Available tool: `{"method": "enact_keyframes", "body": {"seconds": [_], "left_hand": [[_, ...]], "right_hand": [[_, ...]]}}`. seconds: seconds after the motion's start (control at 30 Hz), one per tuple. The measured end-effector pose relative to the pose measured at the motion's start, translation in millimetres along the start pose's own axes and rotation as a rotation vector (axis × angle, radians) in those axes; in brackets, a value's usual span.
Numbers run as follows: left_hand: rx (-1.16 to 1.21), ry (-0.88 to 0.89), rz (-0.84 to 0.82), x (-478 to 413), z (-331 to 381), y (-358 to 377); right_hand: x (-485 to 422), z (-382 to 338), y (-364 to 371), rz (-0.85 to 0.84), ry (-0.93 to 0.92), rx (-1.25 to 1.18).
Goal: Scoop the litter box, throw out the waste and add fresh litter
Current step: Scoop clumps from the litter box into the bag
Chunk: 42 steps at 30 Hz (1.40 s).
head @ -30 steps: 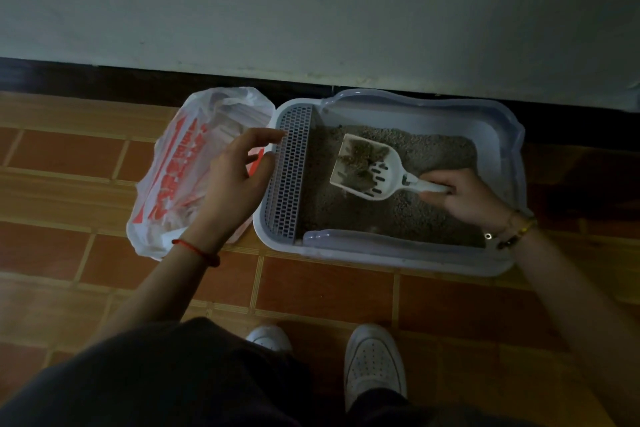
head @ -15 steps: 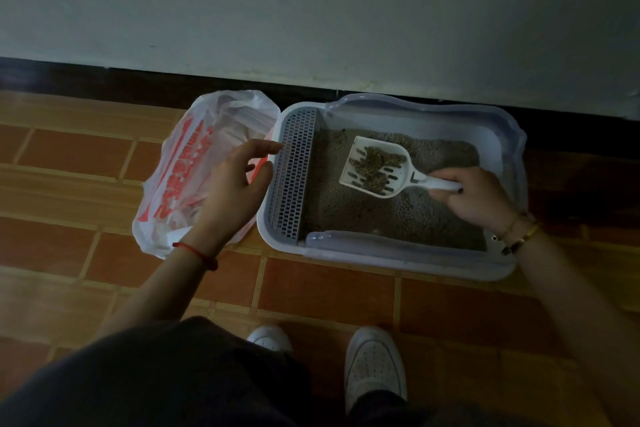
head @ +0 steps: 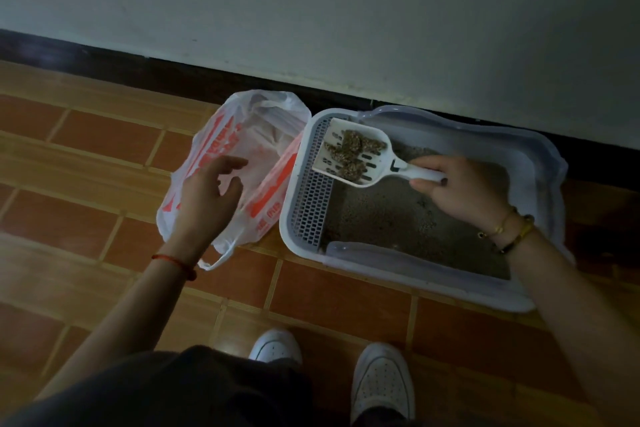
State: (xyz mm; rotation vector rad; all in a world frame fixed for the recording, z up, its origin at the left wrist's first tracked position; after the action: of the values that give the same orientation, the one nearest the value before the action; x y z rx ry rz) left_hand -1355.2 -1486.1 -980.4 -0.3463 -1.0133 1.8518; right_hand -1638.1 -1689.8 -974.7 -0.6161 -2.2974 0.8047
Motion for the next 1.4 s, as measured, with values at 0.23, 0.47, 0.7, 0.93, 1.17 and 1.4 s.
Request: {"method": "enact_keyframes", "body": {"seconds": [0.23,0.47,0.7,0.93,1.17,1.4], "left_hand": [[-0.016,-0.114,0.013,24.1,-39.1,-15.8],[-0.158,-0.072,0.002,42.5,-63.4,-13.0],[-0.163,-0.092,-0.047,52.4,-74.7,-3.7],[-0.141,-0.086,-0.067,53.5,-70.6,0.2],[-0.123,-0.067,-0.088,49.9,-63.3,4.1],[-0.104,-0.054,-0.064,48.1,-56.1,3.3]], "right_hand": [[-47.5,-52.7,26.6,-0.017,-0.084,0.105],[-78.8,-108.2,52.0,0.037,-0.165,0.363],[-98.8,-146.8,74.4,0.12,-0.231,0.668],[-95.9,-167.3,90.7,0.215,-0.357,0.886],[-93.5,-166.0,87.7,0.245,-0.315,0.998],[-88.6,-148.4,64.5,0.243,-0.206,0.766]]}}
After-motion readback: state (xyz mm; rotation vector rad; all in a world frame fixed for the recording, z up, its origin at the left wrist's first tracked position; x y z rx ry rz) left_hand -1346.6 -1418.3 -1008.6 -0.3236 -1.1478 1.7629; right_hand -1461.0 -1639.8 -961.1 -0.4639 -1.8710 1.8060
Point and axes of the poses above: each hand's wrist, its own x-axis away from the middle knuckle, its own y-axis out of the palm, z = x × y, the point moved 5 cm from there along -x, towards the middle knuckle, and after that the axes turned 11 degrees about -z, right-handed, at the moved point
